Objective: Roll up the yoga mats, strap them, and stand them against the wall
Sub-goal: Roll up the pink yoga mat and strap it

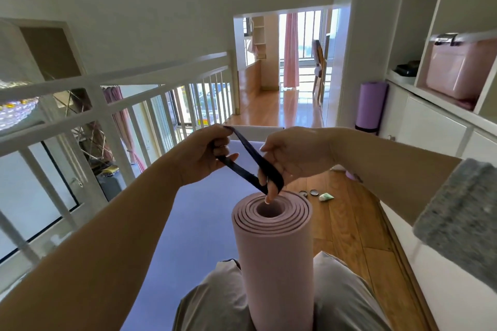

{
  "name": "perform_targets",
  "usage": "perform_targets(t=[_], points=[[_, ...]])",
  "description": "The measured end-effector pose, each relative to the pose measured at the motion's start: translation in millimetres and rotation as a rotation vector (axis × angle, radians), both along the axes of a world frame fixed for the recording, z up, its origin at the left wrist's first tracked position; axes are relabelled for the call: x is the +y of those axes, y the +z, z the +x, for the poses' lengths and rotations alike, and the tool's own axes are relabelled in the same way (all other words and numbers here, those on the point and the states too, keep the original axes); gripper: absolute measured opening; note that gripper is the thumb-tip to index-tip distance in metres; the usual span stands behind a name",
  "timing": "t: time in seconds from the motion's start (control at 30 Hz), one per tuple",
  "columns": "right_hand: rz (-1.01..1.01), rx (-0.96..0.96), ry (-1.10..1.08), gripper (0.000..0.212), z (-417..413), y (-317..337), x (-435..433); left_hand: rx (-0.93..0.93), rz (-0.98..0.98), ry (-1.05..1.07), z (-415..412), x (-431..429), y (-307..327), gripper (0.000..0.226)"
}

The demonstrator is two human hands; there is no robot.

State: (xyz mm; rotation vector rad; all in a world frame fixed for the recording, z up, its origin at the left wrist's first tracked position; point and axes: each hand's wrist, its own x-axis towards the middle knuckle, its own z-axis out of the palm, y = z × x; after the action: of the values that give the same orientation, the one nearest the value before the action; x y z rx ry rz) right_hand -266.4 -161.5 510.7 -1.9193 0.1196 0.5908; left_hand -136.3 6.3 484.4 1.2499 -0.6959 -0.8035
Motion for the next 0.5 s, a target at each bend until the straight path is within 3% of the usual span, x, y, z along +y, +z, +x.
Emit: perform_targets(t=[0.13,0.23,0.3,0.4,0.5], points=[[-0.27,0.029,-0.059,0.058,8,4,4,-0.161,0.136,-0.174,-1,1,17,0.012],[-0.554,-0.103,-0.068,0.036,9,9,16,-0.193,0.535,-0.362,-2,-11,23,0.026],[-0.712,-0.109,-0.07,0.034,13,7,20,-0.314,0.799,-0.442,-7,-14,29,0.029],[-0.926,-0.049,-0.015,0.02,17,6,25,-0.596,1.038,-0.397,-26,-10,44,0.042],[-1.167,-0.093,0.047,0.028,16,10,26,-0.677,1.129,-0.255,-33,-10,52,0.04]])
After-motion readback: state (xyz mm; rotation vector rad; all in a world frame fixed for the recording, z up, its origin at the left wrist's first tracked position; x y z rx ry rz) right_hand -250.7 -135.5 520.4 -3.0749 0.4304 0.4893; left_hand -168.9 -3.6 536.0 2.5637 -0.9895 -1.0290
